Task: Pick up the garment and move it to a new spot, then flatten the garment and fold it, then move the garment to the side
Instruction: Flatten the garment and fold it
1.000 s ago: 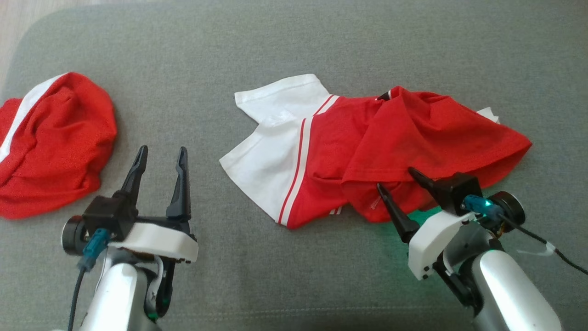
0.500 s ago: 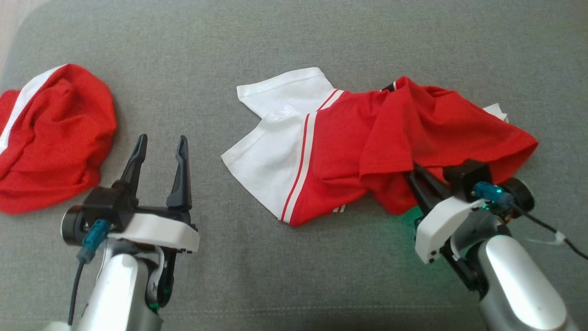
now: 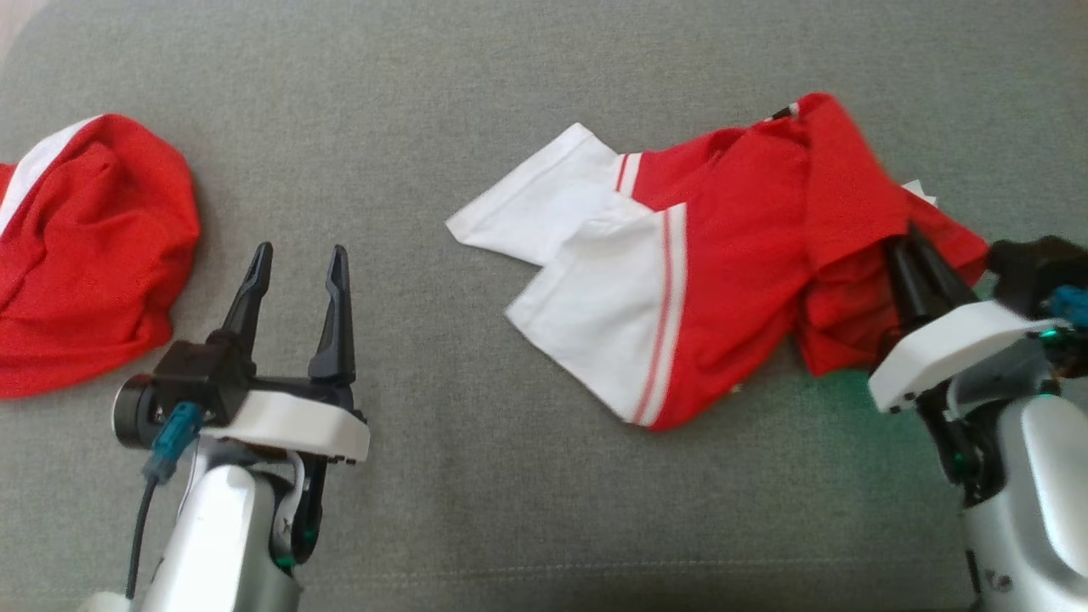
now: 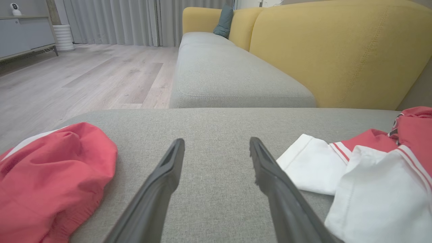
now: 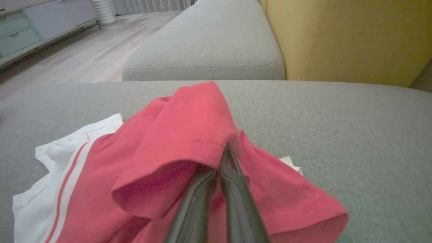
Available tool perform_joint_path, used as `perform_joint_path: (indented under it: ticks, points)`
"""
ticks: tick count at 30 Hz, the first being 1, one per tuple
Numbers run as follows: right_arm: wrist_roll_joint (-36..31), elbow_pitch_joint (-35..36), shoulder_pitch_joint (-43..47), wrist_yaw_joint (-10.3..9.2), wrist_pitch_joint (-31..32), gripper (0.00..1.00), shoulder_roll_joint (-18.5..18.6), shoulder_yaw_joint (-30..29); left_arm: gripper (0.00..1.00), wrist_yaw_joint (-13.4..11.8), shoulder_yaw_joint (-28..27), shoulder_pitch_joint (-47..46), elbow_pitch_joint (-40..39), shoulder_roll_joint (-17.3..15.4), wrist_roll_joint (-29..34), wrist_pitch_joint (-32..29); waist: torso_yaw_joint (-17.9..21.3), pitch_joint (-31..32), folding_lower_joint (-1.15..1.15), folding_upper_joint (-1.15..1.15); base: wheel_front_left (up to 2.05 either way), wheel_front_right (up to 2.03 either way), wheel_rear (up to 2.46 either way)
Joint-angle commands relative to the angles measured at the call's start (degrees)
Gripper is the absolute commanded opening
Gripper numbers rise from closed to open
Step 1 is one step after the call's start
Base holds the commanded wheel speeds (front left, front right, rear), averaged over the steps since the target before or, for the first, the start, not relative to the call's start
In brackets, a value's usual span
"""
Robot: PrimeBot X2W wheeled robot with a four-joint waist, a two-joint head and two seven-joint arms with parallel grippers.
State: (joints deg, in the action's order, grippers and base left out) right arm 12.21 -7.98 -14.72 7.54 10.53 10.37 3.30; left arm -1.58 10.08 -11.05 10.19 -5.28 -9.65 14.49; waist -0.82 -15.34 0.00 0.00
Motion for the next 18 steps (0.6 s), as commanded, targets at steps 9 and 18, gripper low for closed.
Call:
perform_joint_path:
  ticks: [9, 18]
  points:
    - [8.25, -5.1, -1.26, -0.05, -2.56, 0.48, -3.1, -6.79, 1.0, -0.19, -2.53, -3.3, -2.07, -0.17, 0.7, 0.51, -0.52, -1.21, 0.0, 0.0, 0.0, 0.0, 0.0]
    - [12.06, -9.41, -1.55, -0.05, -5.83, 1.0, -2.57, -7.35, 1.0, -0.1, -3.03, -3.37, -1.93, -0.16, 1.13, 0.51, 0.54, -1.17, 0.0, 0.0, 0.0, 0.0, 0.0]
